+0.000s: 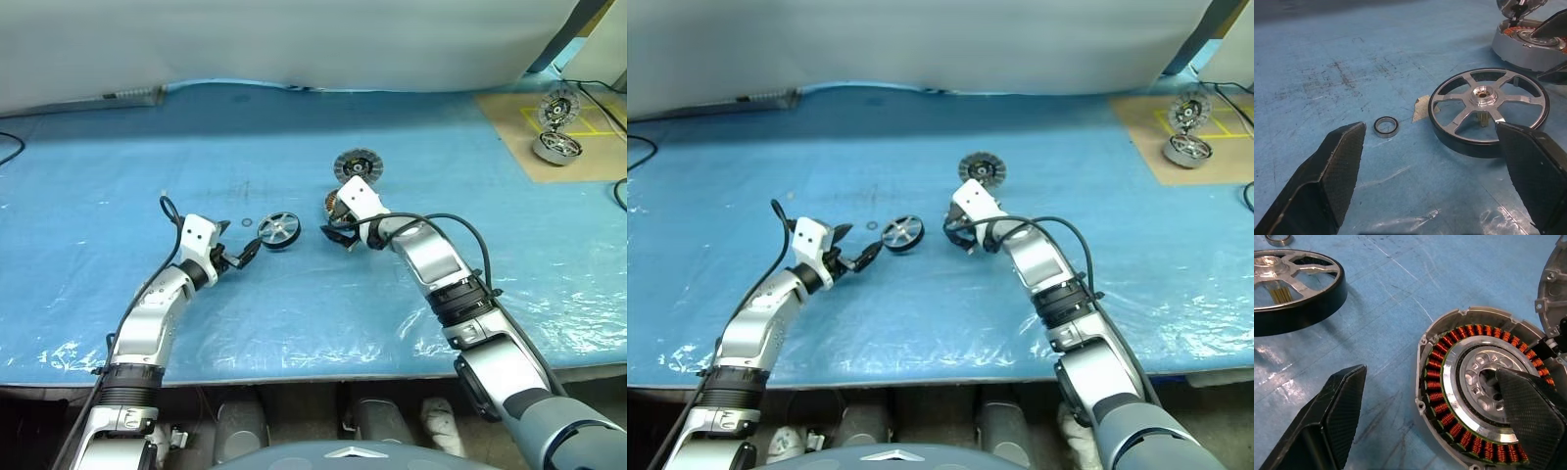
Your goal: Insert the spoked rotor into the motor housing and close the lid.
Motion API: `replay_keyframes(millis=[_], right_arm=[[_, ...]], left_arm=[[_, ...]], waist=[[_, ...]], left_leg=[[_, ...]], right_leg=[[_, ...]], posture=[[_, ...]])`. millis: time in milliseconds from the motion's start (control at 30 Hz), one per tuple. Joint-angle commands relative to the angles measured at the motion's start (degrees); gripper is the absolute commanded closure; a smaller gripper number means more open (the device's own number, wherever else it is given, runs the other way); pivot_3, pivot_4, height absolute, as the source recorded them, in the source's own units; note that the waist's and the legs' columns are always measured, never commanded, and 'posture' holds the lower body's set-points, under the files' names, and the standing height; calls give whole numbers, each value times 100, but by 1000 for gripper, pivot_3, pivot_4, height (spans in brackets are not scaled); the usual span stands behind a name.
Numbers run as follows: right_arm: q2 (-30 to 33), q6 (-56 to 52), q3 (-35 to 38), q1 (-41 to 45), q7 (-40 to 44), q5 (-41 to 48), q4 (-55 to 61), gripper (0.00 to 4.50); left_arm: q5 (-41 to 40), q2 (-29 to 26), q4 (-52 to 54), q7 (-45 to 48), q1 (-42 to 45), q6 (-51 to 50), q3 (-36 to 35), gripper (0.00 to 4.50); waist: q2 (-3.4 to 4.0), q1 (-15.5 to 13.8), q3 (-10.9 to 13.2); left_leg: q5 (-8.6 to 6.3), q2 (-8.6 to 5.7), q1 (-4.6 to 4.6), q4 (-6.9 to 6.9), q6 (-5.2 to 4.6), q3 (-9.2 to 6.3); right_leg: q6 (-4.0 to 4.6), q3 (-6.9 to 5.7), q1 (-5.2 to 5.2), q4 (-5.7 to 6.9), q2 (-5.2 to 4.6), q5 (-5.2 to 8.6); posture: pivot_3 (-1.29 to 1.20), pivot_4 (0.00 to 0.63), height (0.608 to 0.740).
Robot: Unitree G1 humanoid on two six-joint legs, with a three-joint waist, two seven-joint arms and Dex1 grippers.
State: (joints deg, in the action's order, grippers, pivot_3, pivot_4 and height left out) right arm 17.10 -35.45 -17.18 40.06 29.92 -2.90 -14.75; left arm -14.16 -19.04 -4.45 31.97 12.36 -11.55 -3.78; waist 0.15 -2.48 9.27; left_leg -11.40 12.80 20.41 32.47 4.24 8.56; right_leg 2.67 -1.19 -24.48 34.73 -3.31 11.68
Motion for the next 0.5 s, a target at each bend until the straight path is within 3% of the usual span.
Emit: replay_keyframes(millis=[33,67,167,367,500], right_arm=[[38,-12,-124,138,79,-178,-166,34],[45,-62,-145,163,113,-197,-181,34],[60,-296,-226,249,266,-238,-197,665],[108,-1005,-545,249,683,-276,397,2684],[70,-1512,-684,210,830,-209,892,2791]], left_arm=[[-19,-21,211,-30,-11,43,-35,0],[-20,-24,221,-34,-18,39,-38,0],[-16,-24,230,-46,-24,34,-38,0],[-21,-16,239,-65,-33,37,-31,0],[-17,-2,257,-79,-53,39,-16,0]], waist=[[0,-1,0],[0,-1,0],[0,-2,0],[-1,0,0],[-1,15,0]], left_leg=[[0,0,-1,0,0,0],[0,0,-1,1,0,0],[0,0,-2,3,0,0],[0,1,-6,-2,0,1],[0,3,-16,-13,0,4]], right_leg=[[0,0,0,0,0,0],[0,0,0,1,0,0],[0,0,1,2,0,0],[2,0,2,1,0,1],[9,0,2,2,3,6]], posture=[[0,150,740],[0,150,740],[0,150,740],[0,150,740],[0,150,740]])
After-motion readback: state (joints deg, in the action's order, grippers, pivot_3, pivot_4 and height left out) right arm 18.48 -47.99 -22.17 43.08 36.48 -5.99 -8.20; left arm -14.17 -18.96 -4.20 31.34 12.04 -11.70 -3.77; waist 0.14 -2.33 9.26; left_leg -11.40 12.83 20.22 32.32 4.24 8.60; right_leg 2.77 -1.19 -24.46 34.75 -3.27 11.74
